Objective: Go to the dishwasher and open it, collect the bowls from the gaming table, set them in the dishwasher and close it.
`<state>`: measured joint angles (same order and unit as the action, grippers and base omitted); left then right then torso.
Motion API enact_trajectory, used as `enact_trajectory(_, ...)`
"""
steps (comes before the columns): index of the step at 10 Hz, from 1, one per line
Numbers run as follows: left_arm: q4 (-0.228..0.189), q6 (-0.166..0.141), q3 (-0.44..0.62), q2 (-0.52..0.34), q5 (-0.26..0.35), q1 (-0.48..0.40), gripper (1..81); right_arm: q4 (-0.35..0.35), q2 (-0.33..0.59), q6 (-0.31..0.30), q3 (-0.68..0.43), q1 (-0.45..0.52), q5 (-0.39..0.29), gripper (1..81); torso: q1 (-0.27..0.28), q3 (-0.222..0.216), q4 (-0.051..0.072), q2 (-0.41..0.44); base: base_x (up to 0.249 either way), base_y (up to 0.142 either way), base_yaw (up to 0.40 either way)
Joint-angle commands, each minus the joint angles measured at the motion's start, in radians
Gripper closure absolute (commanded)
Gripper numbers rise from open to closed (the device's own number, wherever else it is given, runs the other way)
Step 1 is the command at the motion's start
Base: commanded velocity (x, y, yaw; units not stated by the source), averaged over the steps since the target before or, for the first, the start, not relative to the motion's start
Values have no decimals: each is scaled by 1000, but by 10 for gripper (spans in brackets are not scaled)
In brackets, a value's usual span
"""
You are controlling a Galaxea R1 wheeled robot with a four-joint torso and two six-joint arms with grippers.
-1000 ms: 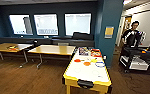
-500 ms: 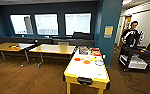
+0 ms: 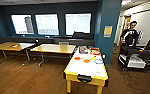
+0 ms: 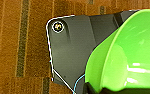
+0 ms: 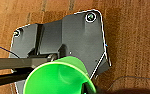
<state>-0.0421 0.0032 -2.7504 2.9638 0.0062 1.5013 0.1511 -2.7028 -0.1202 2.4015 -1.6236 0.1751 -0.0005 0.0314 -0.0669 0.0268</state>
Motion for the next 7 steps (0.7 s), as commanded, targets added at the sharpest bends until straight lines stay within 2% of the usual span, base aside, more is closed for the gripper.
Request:
enact_trajectory(1, -16, 4, -80, 35, 55, -49, 811, 15, 19, 2, 8, 33, -46, 811, 1, 0, 0, 0, -97, 0, 0)
enact_trajectory(5, -16, 6, -80, 35, 55, -49, 811, 15, 22, 2, 8, 32, -46, 811, 1, 0, 0, 0, -95, 0, 0)
enact_trajectory(7, -15, 6, -78, 29, 54, -49, 811, 15, 21, 2, 8, 33, -46, 811, 1, 0, 0, 1, 0, 0, 0)
